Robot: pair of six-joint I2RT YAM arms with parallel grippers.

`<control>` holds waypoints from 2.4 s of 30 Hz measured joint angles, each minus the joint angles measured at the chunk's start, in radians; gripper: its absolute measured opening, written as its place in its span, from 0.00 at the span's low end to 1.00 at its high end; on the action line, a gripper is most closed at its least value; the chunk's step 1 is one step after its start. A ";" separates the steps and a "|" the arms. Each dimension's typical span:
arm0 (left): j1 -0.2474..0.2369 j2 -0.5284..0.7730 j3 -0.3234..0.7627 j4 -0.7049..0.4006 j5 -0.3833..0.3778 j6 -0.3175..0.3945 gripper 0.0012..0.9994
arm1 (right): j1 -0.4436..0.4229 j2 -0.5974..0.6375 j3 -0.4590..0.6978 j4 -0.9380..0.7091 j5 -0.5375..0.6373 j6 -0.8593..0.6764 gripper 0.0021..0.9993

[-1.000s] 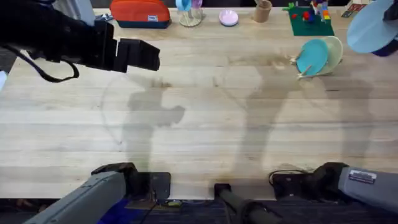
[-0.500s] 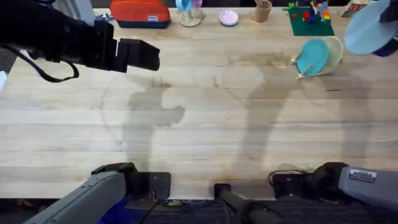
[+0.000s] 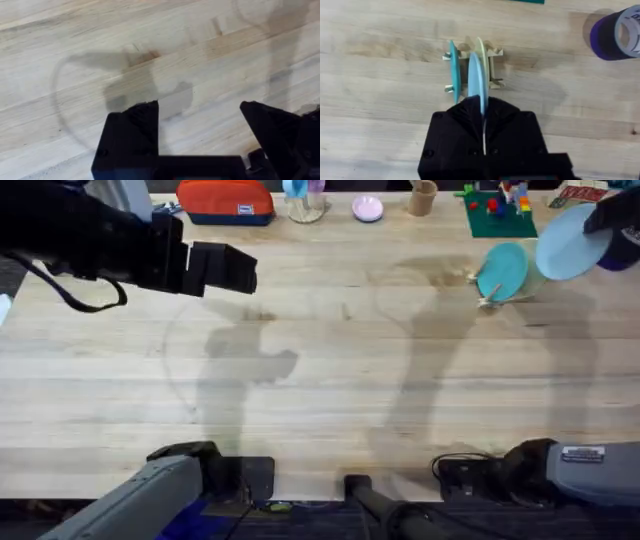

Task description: Pick up the plates from the table one by one and place each into a slot on the dish rack.

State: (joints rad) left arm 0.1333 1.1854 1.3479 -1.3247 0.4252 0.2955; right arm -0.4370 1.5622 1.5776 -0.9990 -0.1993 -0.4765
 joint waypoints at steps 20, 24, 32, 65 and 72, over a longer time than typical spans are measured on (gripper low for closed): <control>0.000 0.000 0.000 0.000 0.000 0.000 0.99 | 0.052 0.075 0.000 0.048 -0.008 -0.004 0.03; 0.000 0.000 0.000 0.000 0.000 0.000 0.99 | 0.077 0.089 0.000 0.059 -0.007 -0.004 0.03; 0.000 0.000 0.000 0.000 0.000 0.000 0.99 | 0.080 0.091 0.000 0.072 -0.007 -0.007 0.03; 0.000 0.000 0.000 0.000 0.000 0.000 0.99 | 0.080 0.170 0.000 0.086 0.024 -0.019 0.03; 0.000 0.000 0.000 0.001 0.000 0.000 0.99 | 0.080 0.170 0.000 0.086 0.024 -0.019 0.03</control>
State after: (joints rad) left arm 0.1333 1.1854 1.3479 -1.3239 0.4250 0.2955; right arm -0.3573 1.7318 1.5776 -0.9134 -0.1757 -0.4953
